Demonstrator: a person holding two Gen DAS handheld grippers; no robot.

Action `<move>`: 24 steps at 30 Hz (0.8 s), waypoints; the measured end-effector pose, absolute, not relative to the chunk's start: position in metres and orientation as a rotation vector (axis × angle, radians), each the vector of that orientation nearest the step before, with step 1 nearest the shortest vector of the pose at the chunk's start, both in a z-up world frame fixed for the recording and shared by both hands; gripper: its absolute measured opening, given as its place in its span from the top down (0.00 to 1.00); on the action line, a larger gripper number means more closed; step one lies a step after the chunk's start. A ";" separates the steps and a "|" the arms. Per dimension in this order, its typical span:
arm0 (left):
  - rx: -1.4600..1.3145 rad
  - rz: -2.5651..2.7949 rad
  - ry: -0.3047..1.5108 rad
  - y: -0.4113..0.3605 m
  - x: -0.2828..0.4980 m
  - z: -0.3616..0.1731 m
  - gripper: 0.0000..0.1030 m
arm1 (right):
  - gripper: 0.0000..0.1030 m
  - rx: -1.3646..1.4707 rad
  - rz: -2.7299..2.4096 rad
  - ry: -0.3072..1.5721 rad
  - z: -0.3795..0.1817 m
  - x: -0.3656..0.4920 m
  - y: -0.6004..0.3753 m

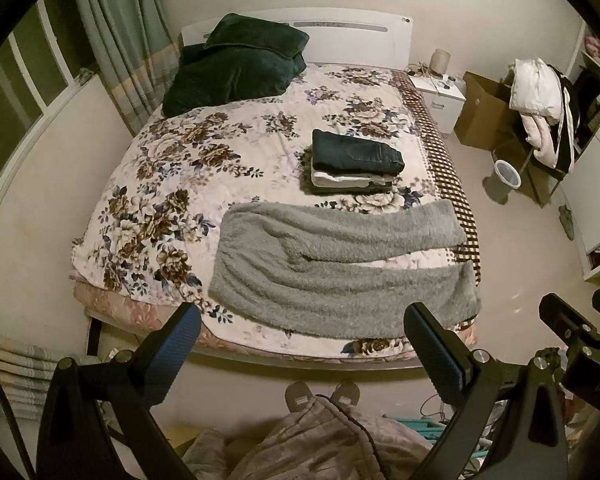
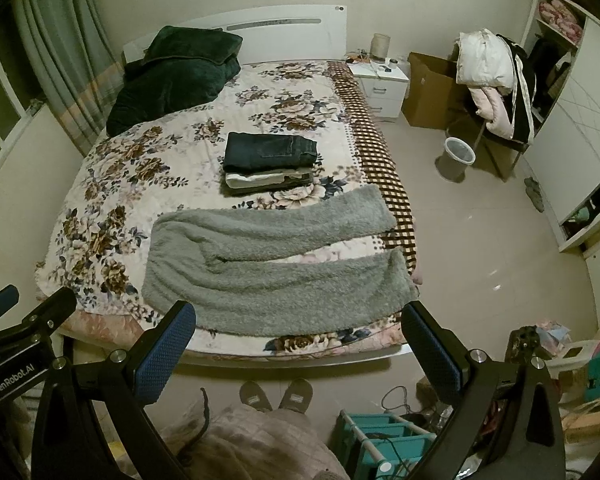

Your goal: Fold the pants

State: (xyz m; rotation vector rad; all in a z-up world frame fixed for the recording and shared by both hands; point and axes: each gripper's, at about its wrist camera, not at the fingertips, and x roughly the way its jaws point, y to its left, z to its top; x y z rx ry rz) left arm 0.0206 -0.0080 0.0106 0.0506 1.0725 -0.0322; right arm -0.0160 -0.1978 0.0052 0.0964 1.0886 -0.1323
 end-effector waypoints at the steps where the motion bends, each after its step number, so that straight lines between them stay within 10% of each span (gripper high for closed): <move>1: 0.052 -0.029 1.072 -0.008 0.021 0.010 0.00 | 0.00 0.099 -0.131 1.090 0.007 -0.012 -0.199; 9: -0.002 0.101 1.000 0.001 0.045 -0.037 0.00 | 0.00 0.142 -0.171 1.071 -0.057 0.016 -0.247; 24: 0.064 0.403 1.234 0.036 0.166 -0.286 0.00 | 0.00 0.359 -0.295 1.365 -0.390 0.129 -0.380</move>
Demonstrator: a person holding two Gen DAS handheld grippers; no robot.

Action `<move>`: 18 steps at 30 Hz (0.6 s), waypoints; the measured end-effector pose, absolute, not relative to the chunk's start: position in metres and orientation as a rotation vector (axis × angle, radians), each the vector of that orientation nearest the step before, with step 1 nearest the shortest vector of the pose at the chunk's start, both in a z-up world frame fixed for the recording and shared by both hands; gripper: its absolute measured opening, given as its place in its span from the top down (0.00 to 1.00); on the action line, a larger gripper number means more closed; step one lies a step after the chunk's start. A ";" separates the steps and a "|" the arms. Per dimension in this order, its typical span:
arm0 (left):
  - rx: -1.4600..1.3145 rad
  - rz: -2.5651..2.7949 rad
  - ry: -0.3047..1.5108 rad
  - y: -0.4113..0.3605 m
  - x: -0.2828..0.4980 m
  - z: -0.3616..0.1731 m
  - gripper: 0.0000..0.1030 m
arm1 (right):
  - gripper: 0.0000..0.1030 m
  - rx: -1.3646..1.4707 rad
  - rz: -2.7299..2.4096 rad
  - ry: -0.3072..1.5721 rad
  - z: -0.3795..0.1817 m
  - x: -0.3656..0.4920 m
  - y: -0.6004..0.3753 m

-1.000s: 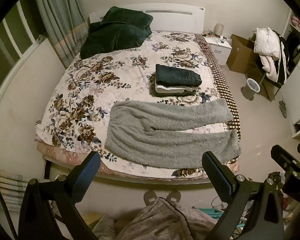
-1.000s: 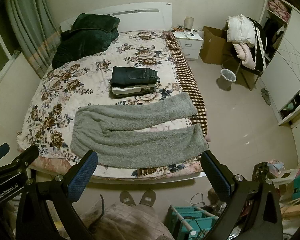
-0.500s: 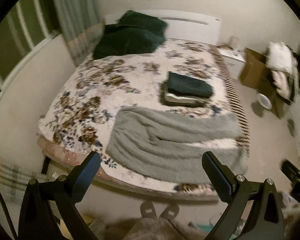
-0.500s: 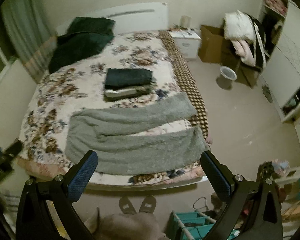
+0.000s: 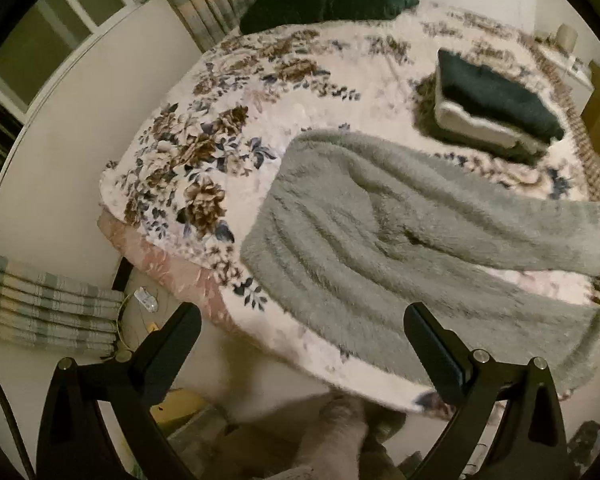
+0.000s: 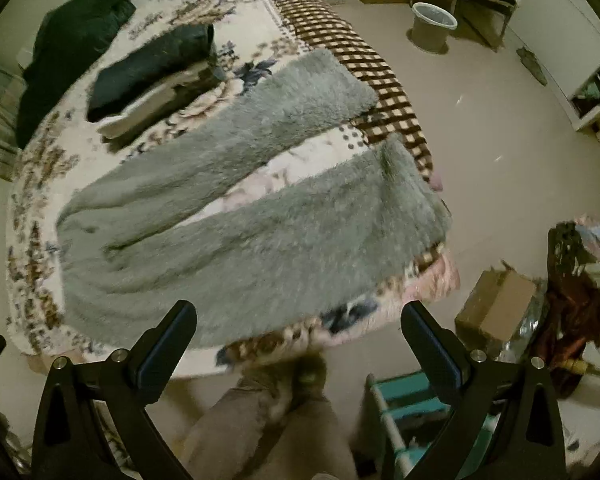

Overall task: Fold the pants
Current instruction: 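Grasp the grey pants leg cuffs with the left and right grippers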

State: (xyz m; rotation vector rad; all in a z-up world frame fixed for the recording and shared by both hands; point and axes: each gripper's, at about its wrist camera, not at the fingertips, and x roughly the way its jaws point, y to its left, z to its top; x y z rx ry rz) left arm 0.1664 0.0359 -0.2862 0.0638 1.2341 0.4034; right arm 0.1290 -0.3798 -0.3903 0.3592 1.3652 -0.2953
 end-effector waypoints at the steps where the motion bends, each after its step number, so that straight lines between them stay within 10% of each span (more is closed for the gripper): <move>1: 0.070 0.397 1.244 0.035 0.181 -0.298 0.00 | 0.00 0.333 -0.305 1.371 -0.406 0.146 -0.383; 18: 0.850 -0.150 1.247 -0.088 0.481 -0.504 0.00 | 0.00 -0.641 -0.032 1.655 -0.626 0.497 -0.292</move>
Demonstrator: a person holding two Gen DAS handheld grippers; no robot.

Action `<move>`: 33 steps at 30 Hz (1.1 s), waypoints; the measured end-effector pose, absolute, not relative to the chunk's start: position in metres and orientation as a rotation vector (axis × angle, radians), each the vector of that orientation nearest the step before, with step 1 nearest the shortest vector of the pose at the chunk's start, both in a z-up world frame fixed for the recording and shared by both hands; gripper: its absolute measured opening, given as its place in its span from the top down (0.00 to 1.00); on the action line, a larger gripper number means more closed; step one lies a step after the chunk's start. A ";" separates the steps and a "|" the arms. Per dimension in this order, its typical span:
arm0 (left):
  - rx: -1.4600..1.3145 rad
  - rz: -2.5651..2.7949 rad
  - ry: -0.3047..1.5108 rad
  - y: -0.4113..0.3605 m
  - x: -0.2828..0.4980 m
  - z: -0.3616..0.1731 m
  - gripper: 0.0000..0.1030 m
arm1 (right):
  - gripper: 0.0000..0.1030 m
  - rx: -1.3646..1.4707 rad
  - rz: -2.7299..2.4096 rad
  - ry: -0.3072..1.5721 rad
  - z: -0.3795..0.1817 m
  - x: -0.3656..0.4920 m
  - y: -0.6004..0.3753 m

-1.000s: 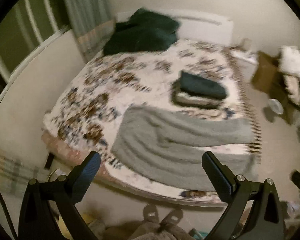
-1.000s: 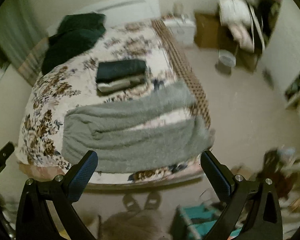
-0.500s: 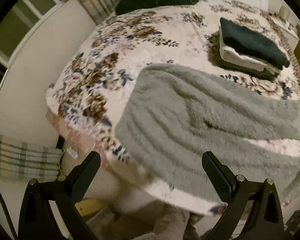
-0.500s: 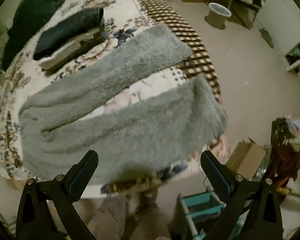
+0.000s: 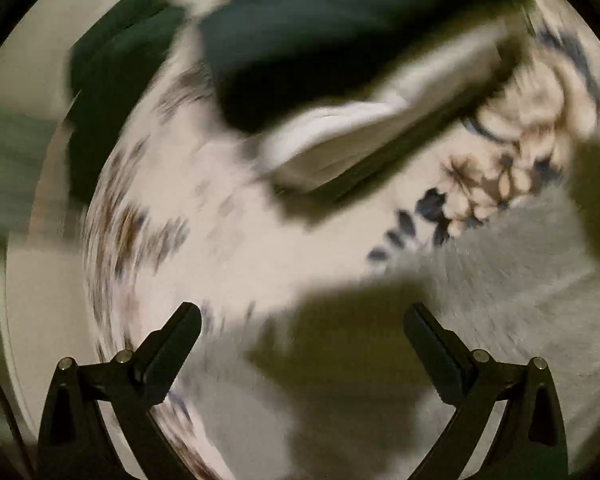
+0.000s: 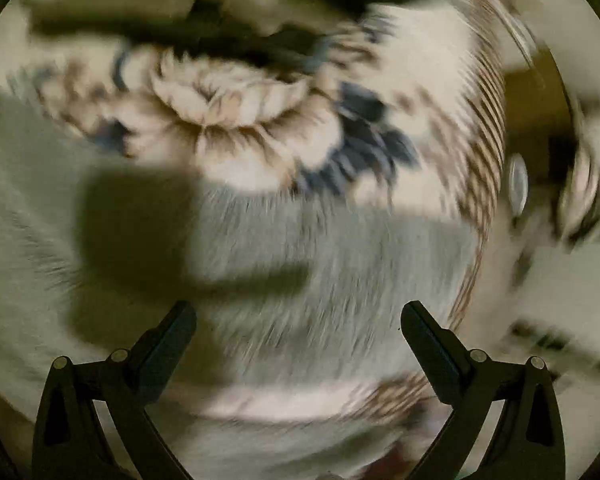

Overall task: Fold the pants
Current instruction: 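Grasp the grey pants leg cuffs with the left and right grippers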

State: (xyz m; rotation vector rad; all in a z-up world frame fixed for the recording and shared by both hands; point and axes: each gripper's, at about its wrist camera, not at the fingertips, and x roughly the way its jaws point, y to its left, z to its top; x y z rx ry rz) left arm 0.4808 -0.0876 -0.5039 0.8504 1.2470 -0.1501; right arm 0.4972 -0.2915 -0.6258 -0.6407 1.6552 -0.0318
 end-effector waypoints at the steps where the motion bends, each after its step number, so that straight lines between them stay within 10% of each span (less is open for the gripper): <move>1: 0.910 -0.215 1.276 -0.095 0.488 -0.523 0.00 | 0.00 -0.732 0.011 1.672 -0.643 0.506 -0.285; 5: 1.046 -0.427 1.391 -0.106 0.495 -0.584 0.00 | 0.08 -0.928 0.113 1.696 -0.689 0.518 -0.277; 9: 0.987 -0.494 1.466 -0.100 0.502 -0.605 0.00 | 0.57 -0.834 0.235 1.731 -0.702 0.522 -0.281; 12: 0.903 -0.544 1.464 -0.094 0.502 -0.601 0.22 | 0.86 -0.732 0.241 1.713 -0.693 0.520 -0.287; 17: 0.748 -0.557 1.443 -0.081 0.496 -0.572 0.89 | 0.91 -0.588 0.170 1.616 -0.661 0.506 -0.311; 33: 0.153 -0.276 1.195 0.009 0.330 -0.391 1.00 | 0.92 -0.120 -0.029 1.280 -0.491 0.330 -0.347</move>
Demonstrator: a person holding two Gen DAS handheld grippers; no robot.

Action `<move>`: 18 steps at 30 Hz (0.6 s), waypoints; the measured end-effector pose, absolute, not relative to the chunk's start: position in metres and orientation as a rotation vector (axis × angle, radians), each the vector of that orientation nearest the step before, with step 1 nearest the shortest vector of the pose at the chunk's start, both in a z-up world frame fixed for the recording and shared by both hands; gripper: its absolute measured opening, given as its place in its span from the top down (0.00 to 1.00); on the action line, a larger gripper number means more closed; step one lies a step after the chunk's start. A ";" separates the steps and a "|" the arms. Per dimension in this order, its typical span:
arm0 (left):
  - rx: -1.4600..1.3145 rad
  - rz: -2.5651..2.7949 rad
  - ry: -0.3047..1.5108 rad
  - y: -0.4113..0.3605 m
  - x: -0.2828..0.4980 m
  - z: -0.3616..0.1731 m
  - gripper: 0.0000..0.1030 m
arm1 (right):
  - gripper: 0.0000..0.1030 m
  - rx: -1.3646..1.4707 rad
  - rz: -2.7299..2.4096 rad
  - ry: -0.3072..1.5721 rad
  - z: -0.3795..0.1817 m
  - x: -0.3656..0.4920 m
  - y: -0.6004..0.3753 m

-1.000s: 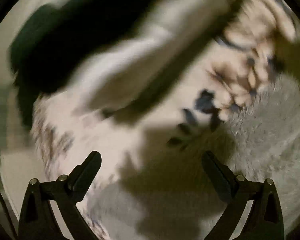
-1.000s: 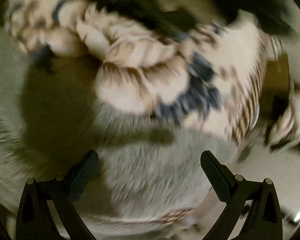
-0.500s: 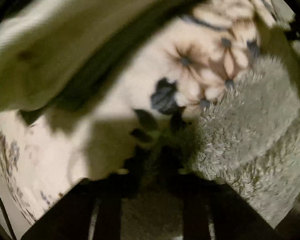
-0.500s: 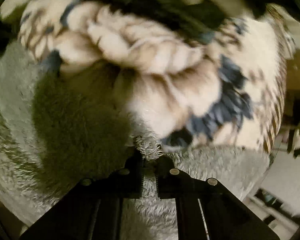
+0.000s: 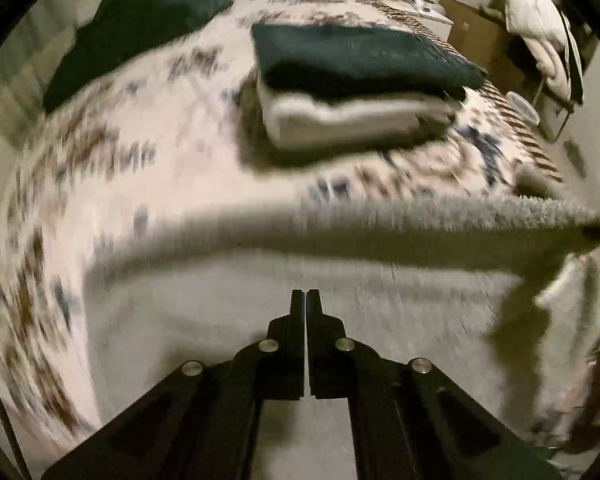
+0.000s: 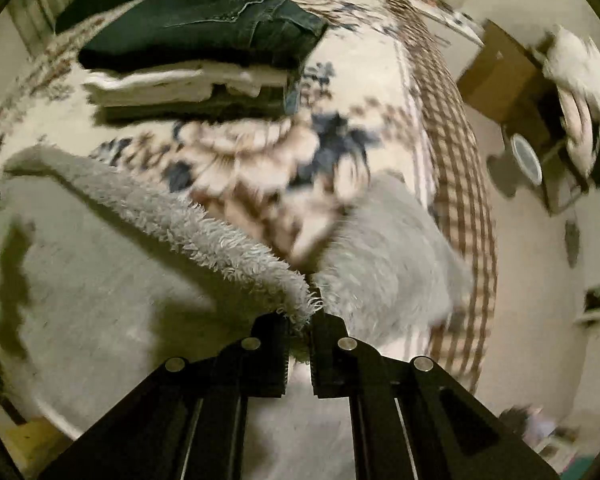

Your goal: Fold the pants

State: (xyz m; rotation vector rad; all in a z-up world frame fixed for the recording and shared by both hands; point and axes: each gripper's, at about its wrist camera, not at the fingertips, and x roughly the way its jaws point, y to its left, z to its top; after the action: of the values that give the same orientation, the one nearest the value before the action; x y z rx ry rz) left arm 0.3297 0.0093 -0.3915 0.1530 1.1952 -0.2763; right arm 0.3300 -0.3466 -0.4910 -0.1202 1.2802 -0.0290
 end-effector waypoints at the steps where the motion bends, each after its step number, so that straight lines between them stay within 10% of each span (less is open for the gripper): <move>1: 0.122 -0.265 1.222 0.015 0.313 -0.397 1.00 | 0.92 -0.092 -0.026 1.292 -0.492 0.304 -0.342; 6: 0.178 -0.188 1.293 0.022 0.278 -0.416 0.95 | 0.90 0.036 -0.008 1.481 -0.538 0.225 -0.345; 10: 0.200 -0.168 1.327 0.036 0.309 -0.423 0.80 | 0.66 0.156 -0.013 1.637 -0.575 0.222 -0.350; 14: -0.147 -0.100 1.443 0.089 0.328 -0.437 0.76 | 0.21 0.361 -0.040 1.561 -0.553 0.221 -0.358; 18: -0.497 0.038 1.458 0.139 0.334 -0.458 0.65 | 0.21 0.541 -0.186 1.459 -0.522 0.209 -0.382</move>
State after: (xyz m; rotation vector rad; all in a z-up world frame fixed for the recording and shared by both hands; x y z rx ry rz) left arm 0.3338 0.1386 -0.4578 -0.4967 1.4580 0.0378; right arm 0.2088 -0.3816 -0.5222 0.5411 1.4587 -0.1856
